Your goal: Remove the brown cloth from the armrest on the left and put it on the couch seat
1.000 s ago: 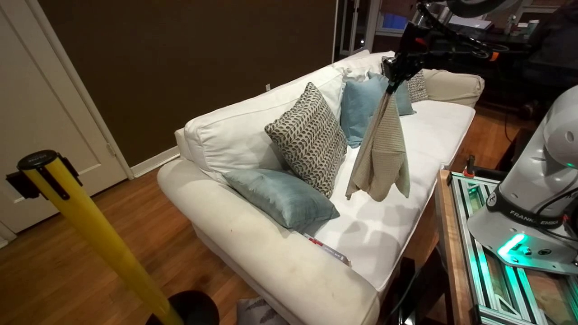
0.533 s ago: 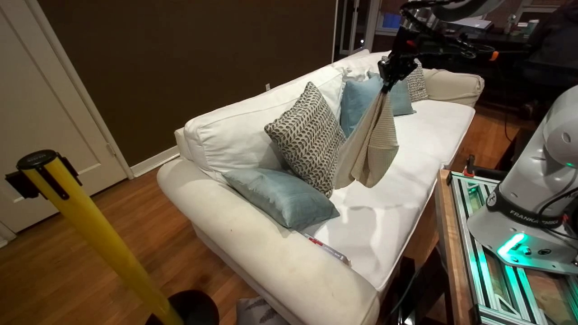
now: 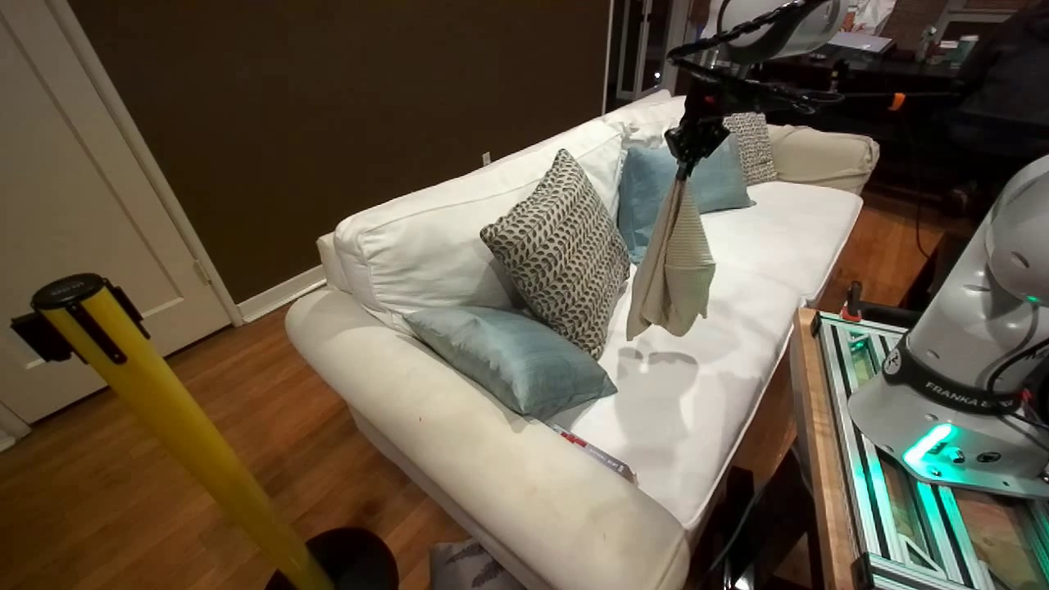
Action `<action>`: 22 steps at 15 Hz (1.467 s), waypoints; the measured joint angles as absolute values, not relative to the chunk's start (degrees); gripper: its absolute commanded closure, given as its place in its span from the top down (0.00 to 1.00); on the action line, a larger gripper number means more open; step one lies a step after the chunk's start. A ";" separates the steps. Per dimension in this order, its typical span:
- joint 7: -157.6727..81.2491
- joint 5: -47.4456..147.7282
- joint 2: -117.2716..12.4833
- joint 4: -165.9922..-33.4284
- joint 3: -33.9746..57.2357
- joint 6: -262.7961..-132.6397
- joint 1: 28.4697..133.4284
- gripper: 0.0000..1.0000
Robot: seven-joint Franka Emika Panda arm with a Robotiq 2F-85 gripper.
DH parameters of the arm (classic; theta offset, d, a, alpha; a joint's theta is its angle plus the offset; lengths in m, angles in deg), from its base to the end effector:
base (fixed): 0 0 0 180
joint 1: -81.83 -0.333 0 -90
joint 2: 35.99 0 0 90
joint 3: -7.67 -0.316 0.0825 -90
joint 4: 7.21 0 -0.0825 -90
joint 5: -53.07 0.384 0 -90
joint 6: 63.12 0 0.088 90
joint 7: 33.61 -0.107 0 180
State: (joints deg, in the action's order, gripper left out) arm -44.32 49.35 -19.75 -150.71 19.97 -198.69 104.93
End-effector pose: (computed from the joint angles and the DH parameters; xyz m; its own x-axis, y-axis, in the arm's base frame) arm 0.3658 -0.2610 0.3966 0.7183 -0.6824 0.1358 -0.6850 -0.7278 -0.0340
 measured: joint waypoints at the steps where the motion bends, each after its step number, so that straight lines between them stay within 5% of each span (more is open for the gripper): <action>1: -44.14 49.35 -21.61 -149.63 20.06 -198.79 104.77 0.01; 9: -44.12 49.33 -34.25 -141.23 23.81 -200.56 104.56 0.01; 10: -44.12 49.33 -35.90 -140.17 24.67 -201.29 104.58 0.29; 11: -44.12 49.33 -37.56 -139.08 25.47 -201.99 104.60 0.30; 20: -41.69 50.11 -42.30 -133.02 26.19 -199.80 102.70 0.96; 22: -38.93 51.07 -39.15 -133.41 24.77 -192.44 101.20 1.00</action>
